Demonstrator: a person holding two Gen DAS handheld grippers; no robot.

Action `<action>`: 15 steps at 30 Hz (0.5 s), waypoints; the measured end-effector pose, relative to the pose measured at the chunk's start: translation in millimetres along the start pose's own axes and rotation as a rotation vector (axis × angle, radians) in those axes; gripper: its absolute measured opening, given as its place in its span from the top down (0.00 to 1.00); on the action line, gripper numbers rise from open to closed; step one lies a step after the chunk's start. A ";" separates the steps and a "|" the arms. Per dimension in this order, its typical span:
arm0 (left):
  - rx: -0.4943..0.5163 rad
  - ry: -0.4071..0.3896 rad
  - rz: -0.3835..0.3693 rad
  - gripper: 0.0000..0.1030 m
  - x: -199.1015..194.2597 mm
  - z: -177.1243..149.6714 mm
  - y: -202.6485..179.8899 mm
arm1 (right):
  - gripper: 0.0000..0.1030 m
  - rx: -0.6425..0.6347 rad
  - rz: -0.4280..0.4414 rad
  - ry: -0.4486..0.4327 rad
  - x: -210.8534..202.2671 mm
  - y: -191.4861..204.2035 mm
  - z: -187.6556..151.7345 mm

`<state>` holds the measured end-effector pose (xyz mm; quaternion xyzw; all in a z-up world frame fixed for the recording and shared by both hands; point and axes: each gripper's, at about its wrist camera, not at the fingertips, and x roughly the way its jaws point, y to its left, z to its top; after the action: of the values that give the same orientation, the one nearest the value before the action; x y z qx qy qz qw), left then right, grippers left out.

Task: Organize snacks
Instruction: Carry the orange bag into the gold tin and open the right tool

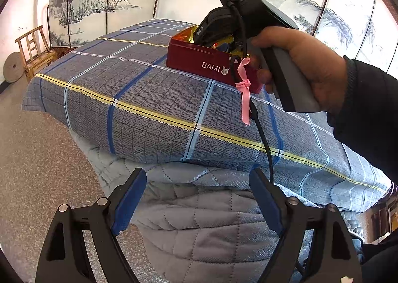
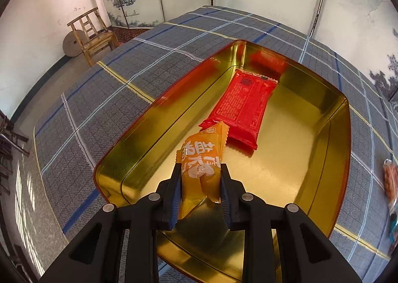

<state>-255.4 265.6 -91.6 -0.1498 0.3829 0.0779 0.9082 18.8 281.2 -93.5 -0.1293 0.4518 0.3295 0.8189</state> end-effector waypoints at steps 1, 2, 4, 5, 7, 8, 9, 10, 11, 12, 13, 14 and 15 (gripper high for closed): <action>0.003 0.001 0.003 0.21 0.0 0.1 -0.8 | 0.72 0.004 0.008 0.003 2.5 -0.4 1.2; 0.005 0.002 0.005 0.21 0.2 0.3 -1.5 | 0.72 0.004 0.008 0.003 2.5 -0.4 1.2; 0.009 0.006 0.012 0.21 0.3 0.5 -3.0 | 0.72 0.002 0.017 0.004 2.6 0.0 2.2; 0.012 0.007 0.015 0.21 0.1 0.7 -3.9 | 0.72 0.009 0.044 0.017 4.9 -0.4 2.4; 0.021 0.009 0.023 0.21 -1.0 1.4 -6.6 | 0.68 0.022 0.076 0.021 5.2 -2.0 2.4; 0.026 0.008 0.027 0.21 -2.1 1.4 -8.3 | 0.67 0.036 0.110 0.020 4.9 -4.0 2.5; 0.033 0.006 0.030 0.21 -3.2 1.8 -10.2 | 0.63 0.049 0.139 0.011 2.6 -7.2 2.3; 0.041 0.005 0.035 0.21 -4.3 2.4 -12.4 | 0.59 0.059 0.161 -0.008 -2.6 -10.8 2.1; 0.050 0.003 0.039 0.21 -5.4 3.1 -14.3 | 0.57 0.069 0.178 -0.037 -10.1 -15.4 1.6; 0.061 -0.001 0.043 0.21 -6.4 4.0 -16.4 | 0.48 0.080 0.194 -0.068 -21.0 -22.4 0.6; 0.072 -0.004 0.047 0.21 -7.2 5.3 -18.9 | 0.39 0.092 0.219 -0.106 -33.6 -33.0 -1.4; 0.084 -0.008 0.050 0.21 -7.7 6.9 -21.5 | 0.37 0.106 0.238 -0.145 -46.0 -45.7 -4.7; 0.096 -0.013 0.049 0.21 -8.1 9.1 -24.4 | 0.30 0.123 0.244 -0.192 -61.2 -62.4 -9.3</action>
<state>-248.7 245.4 -74.6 -0.0963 0.3839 0.0828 0.9146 30.7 203.8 -53.5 0.0093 0.4030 0.4089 0.8187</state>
